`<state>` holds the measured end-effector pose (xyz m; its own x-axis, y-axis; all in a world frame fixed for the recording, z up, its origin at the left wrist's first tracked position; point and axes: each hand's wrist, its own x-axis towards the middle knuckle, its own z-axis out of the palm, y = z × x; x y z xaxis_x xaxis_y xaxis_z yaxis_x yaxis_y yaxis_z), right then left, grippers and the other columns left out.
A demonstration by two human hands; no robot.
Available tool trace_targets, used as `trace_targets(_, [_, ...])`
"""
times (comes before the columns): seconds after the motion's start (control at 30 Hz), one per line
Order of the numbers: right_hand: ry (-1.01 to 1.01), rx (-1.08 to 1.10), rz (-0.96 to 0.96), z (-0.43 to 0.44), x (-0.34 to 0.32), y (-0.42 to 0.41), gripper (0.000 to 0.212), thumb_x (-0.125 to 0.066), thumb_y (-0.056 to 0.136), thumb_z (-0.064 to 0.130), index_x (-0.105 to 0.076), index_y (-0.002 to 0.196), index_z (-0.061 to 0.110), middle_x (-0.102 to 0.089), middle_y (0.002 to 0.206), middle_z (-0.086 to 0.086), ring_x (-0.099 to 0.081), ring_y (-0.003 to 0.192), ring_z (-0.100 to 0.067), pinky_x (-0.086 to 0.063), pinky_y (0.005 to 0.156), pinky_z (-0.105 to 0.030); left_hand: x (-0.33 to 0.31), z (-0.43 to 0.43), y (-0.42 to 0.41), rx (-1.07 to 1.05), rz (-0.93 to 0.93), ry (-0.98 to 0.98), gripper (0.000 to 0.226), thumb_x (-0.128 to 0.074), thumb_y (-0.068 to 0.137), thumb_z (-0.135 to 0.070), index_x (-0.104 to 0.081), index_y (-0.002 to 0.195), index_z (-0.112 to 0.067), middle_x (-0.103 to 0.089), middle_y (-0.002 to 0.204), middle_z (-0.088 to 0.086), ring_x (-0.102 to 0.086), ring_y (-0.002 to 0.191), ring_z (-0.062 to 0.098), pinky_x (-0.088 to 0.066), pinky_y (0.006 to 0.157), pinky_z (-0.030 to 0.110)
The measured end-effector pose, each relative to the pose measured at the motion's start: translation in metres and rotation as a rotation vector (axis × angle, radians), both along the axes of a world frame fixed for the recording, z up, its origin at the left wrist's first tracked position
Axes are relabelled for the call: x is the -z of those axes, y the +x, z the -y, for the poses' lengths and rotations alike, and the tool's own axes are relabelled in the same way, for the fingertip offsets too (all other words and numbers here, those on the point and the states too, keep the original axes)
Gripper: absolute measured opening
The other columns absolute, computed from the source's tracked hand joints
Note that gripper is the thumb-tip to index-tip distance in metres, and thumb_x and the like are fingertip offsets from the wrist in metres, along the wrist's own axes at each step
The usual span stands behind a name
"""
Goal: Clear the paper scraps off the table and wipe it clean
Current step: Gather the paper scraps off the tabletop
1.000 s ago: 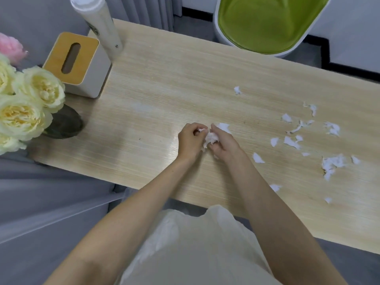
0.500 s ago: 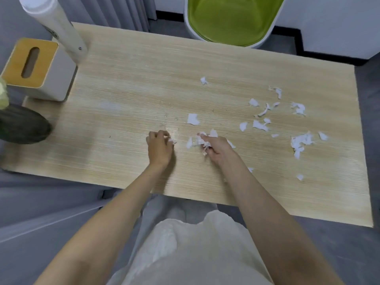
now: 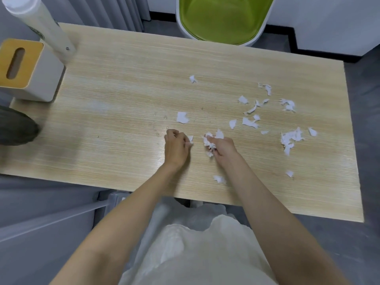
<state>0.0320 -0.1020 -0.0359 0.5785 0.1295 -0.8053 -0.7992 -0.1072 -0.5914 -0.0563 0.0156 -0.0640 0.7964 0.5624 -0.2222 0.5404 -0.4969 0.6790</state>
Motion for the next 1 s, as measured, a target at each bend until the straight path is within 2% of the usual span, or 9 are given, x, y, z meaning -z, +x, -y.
trace_targets(0.17, [0.022, -0.001, 0.011, 0.011, 0.004, 0.007, 0.033, -0.066, 0.086, 0.002, -0.058, 0.118, -0.004, -0.063, 0.078, -0.006, -0.057, 0.064, -0.015, -0.044, 0.060, -0.028, 0.001, 0.018, 0.009, 0.161, -0.040, 0.149, 0.015, -0.045, 0.086, 0.005, -0.053, 0.088, -0.007, -0.047, 0.101, 0.008, -0.040, 0.092, 0.021, -0.038, 0.066, 0.030])
trace_targets(0.3, [-0.011, -0.005, 0.058, 0.016, 0.006, 0.013, 0.034, -0.068, 0.084, 0.005, -0.060, 0.116, -0.005, -0.067, 0.095, -0.013, -0.058, 0.068, -0.017, -0.044, 0.057, -0.027, -0.006, 0.011, 0.011, 0.124, 0.027, 0.031, 0.019, -0.044, 0.084, 0.006, -0.048, 0.087, -0.013, -0.053, 0.089, 0.005, -0.048, 0.080, 0.020, -0.036, 0.067, 0.031])
trace_targets(0.4, [-0.006, -0.027, 0.073, 0.013, 0.004, 0.021, 0.035, -0.068, 0.085, 0.005, -0.060, 0.117, -0.005, -0.067, 0.110, -0.018, -0.060, 0.074, -0.020, -0.046, 0.058, -0.027, -0.017, -0.005, 0.021, -0.090, 0.131, -0.162, 0.034, -0.049, 0.091, 0.003, -0.048, 0.120, -0.013, -0.051, 0.106, -0.002, -0.050, 0.085, 0.011, -0.042, 0.075, 0.026])
trace_targets(0.5, [-0.007, -0.040, 0.066, 0.003, 0.000, 0.031, 0.027, -0.067, 0.086, 0.007, -0.061, 0.111, -0.001, -0.066, 0.093, -0.012, -0.055, 0.067, -0.016, -0.044, 0.046, -0.021, -0.019, -0.026, 0.042, -0.050, 0.046, -0.089, 0.054, -0.054, 0.091, 0.001, -0.036, 0.140, -0.015, -0.036, 0.123, 0.003, -0.048, 0.090, 0.014, -0.041, 0.081, 0.025])
trace_targets(0.57, [-0.018, -0.060, 0.069, -0.005, 0.000, 0.040, 0.031, -0.068, 0.086, 0.010, -0.061, 0.113, -0.001, -0.064, 0.090, -0.010, -0.053, 0.064, -0.015, -0.039, 0.038, -0.018, -0.012, -0.037, 0.057, -0.015, -0.035, -0.027, 0.046, -0.054, 0.091, -0.002, -0.041, 0.135, -0.011, -0.036, 0.125, 0.008, -0.049, 0.093, 0.020, -0.038, 0.079, 0.026])
trace_targets(0.7, [0.000, -0.039, 0.050, -0.018, 0.002, 0.058, 0.028, -0.066, 0.087, 0.008, -0.063, 0.112, -0.004, -0.061, 0.079, -0.009, -0.049, 0.057, -0.015, -0.032, 0.034, -0.015, 0.002, -0.048, 0.073, 0.146, -0.118, 0.053, 0.016, -0.046, 0.087, 0.002, -0.054, 0.100, -0.002, -0.044, 0.104, 0.006, -0.050, 0.082, 0.026, -0.043, 0.069, 0.034])
trace_targets(0.8, [-0.040, -0.023, 0.059, -0.025, 0.003, 0.068, 0.036, -0.069, 0.085, 0.011, -0.061, 0.117, -0.004, -0.062, 0.091, -0.014, -0.049, 0.058, -0.017, -0.032, 0.035, -0.018, 0.003, -0.059, 0.091, 0.225, -0.110, 0.074, 0.009, -0.050, 0.088, 0.003, -0.057, 0.092, -0.001, -0.050, 0.102, 0.011, -0.054, 0.087, 0.029, -0.046, 0.076, 0.037])
trace_targets(0.9, [-0.046, 0.015, 0.078, -0.027, -0.001, 0.082, 0.035, -0.067, 0.086, 0.006, -0.058, 0.117, -0.008, -0.060, 0.081, -0.012, -0.048, 0.056, -0.018, -0.031, 0.035, -0.018, -0.012, -0.074, 0.129, 0.115, -0.015, 0.027, 0.007, -0.054, 0.091, -0.006, -0.056, 0.098, -0.006, -0.053, 0.098, 0.006, -0.055, 0.088, 0.024, -0.042, 0.073, 0.032])
trace_targets(1.0, [-0.063, 0.028, 0.073, -0.024, -0.002, 0.095, 0.032, -0.066, 0.086, 0.006, -0.060, 0.114, -0.007, -0.059, 0.075, -0.010, -0.048, 0.055, -0.018, -0.032, 0.038, -0.021, -0.028, -0.084, 0.174, 0.055, 0.059, -0.049, 0.034, -0.053, 0.092, -0.007, -0.045, 0.125, -0.011, -0.051, 0.096, -0.001, -0.050, 0.086, 0.017, -0.035, 0.074, 0.028])
